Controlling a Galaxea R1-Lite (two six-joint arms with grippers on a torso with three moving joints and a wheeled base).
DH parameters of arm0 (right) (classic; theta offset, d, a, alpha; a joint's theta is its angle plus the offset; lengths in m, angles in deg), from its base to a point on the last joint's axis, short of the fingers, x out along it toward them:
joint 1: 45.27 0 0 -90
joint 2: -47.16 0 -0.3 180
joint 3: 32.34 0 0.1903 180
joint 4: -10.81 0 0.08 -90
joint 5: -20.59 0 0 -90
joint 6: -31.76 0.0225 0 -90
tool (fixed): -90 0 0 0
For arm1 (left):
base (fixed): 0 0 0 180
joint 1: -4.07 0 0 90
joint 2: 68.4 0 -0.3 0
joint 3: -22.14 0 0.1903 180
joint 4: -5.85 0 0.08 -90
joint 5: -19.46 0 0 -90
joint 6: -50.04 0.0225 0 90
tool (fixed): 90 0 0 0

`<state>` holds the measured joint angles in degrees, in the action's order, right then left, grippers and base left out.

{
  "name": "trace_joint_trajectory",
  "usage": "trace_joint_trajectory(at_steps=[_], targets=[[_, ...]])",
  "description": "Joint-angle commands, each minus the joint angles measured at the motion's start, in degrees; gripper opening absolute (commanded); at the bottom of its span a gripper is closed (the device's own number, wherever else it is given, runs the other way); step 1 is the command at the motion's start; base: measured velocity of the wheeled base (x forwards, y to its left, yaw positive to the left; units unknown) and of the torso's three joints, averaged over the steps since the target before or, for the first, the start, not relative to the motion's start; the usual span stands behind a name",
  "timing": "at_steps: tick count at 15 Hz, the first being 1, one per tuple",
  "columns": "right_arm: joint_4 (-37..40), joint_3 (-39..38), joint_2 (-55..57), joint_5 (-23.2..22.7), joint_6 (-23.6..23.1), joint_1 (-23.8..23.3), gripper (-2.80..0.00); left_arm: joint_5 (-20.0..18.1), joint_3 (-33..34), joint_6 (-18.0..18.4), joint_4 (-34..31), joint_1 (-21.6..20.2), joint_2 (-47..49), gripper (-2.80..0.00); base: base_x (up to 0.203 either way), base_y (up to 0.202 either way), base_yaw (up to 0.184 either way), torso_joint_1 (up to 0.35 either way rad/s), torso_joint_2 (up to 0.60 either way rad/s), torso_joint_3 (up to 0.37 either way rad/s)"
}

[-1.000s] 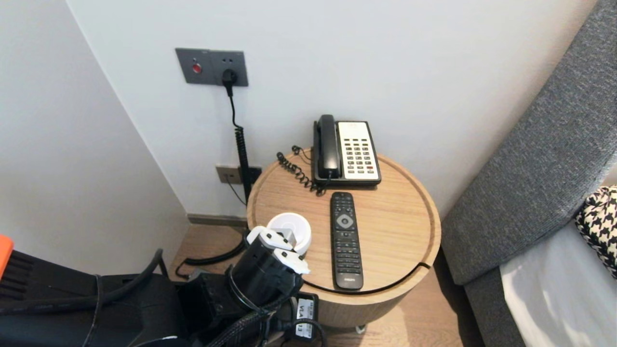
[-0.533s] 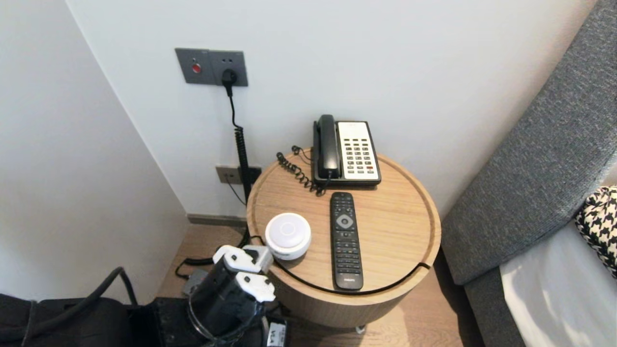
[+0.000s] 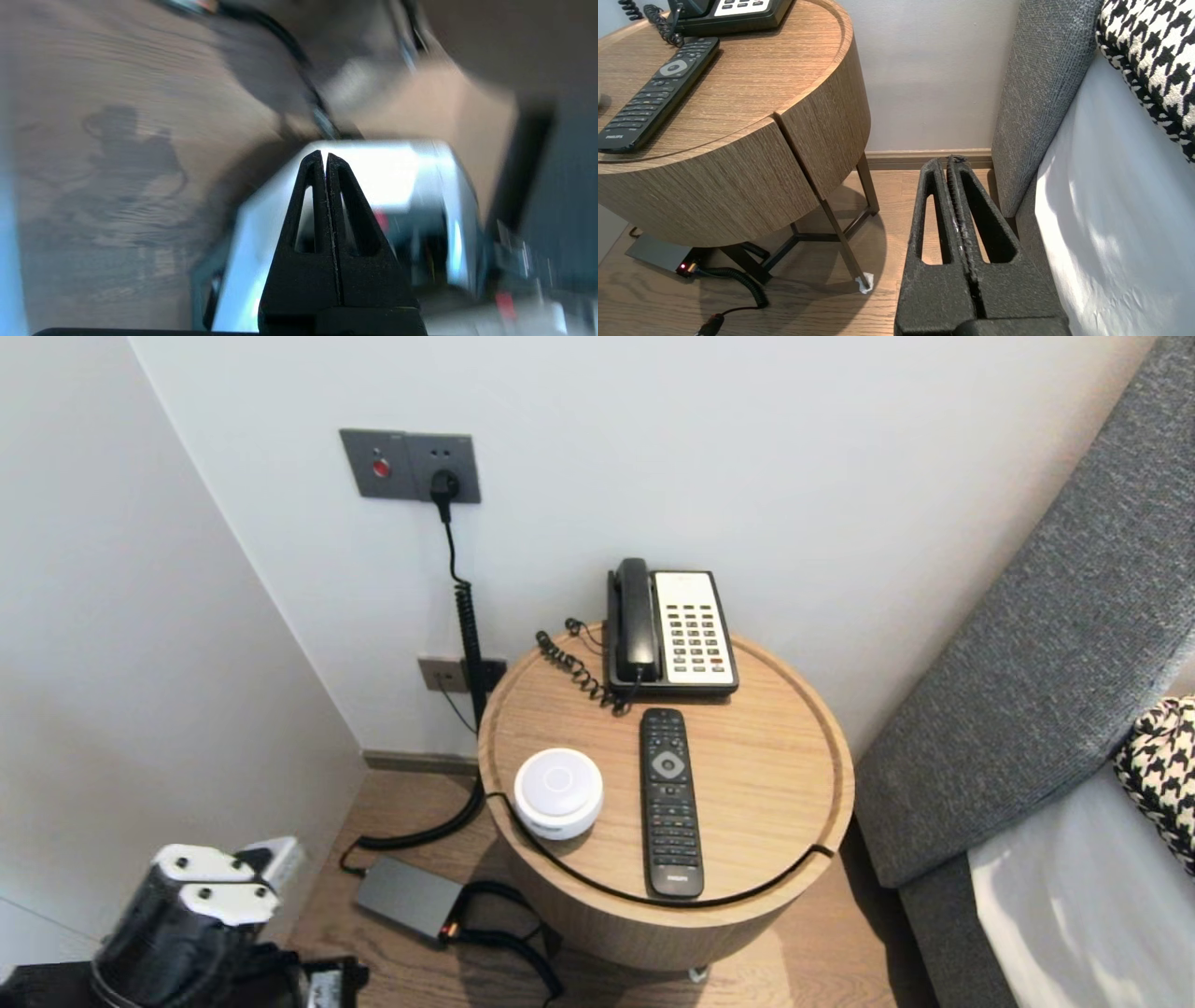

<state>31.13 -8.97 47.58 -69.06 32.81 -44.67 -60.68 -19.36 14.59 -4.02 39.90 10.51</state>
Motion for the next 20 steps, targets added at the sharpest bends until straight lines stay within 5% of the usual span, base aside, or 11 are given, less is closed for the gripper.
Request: trace_joint_trajectory(at_steps=[1, 4, 11, 14, 20], targets=[[0.0, -1.5, 0.0, 0.0, 0.0, 0.0, -2.80, 0.0, 2.7, 3.3, 0.1, -12.8, -10.9, -2.80, 0.000, 0.000, 0.000, 0.000, 0.00, 0.000], [0.0, -1.5, 0.0, 0.0, 0.0, 0.0, -2.80, 0.0, 4.5, 10.0, -1.9, -21.0, -24.6, -2.80, 0.000, 0.000, 0.000, 0.000, 0.00, 0.000], [0.0, -1.5, 0.0, 0.0, 0.0, 0.0, -2.80, -0.5, 12.2, 21.1, -18.0, -29.0, -54.6, -2.80, 0.000, 0.000, 0.000, 0.000, 0.00, 0.000], [0.0, -1.5, 0.0, 0.0, 0.0, 0.0, -2.80, -3.7, 13.3, 24.2, -22.3, -33.8, -62.3, -2.80, 0.000, 0.000, 0.000, 0.000, 0.00, 0.000], [0.0, -1.5, 0.0, 0.0, 0.0, 0.0, -2.80, -4.9, 13.1, 30.4, -23.8, -35.6, -74.7, -2.80, 0.000, 0.000, 0.000, 0.000, 0.00, 0.000]])
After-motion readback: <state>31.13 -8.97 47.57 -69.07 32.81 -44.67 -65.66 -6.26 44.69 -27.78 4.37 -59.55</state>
